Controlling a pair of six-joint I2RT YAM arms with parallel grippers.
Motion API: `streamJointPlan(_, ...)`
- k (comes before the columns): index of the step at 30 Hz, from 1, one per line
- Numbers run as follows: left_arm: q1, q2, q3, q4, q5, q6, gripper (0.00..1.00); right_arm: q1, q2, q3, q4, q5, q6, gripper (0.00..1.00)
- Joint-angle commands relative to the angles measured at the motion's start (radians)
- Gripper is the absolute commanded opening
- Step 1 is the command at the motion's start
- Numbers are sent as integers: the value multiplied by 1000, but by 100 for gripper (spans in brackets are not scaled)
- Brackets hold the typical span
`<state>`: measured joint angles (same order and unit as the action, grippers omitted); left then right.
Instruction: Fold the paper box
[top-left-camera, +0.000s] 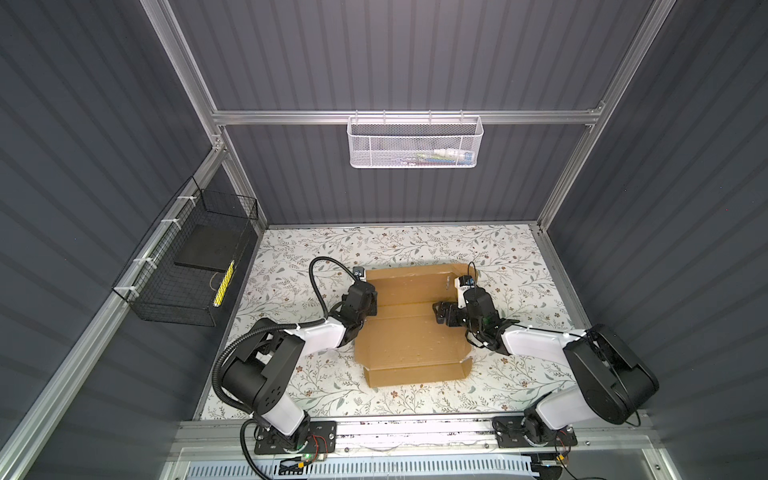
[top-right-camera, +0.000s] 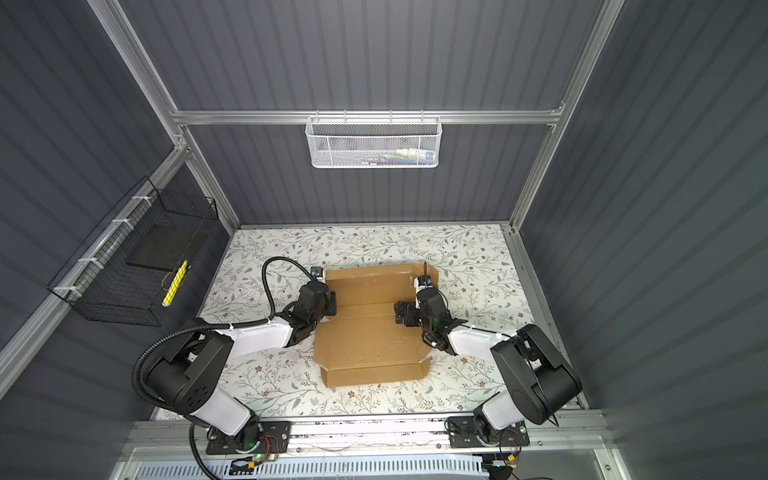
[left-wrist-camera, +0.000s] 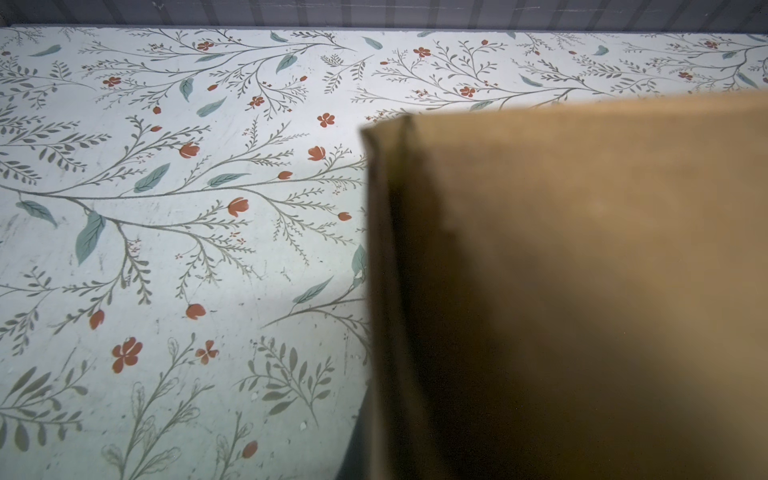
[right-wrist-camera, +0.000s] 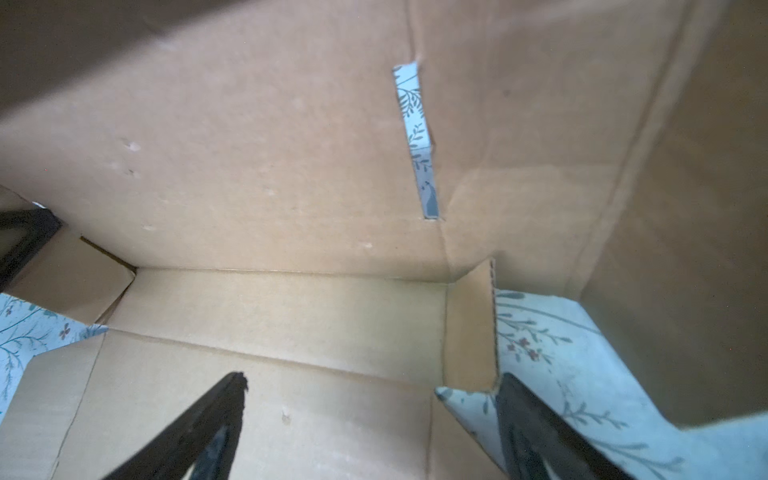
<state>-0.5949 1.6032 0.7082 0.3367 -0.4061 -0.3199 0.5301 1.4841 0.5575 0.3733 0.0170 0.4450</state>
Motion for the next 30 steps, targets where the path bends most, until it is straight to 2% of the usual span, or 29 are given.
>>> streamJointPlan(1,0,17,22,-12,23,-5,0,13,-17,29,-26,-14,-23,94)
streamJointPlan(30,0,17,17,-13,29,-11,0,76,83,108,-59,5,-9,94)
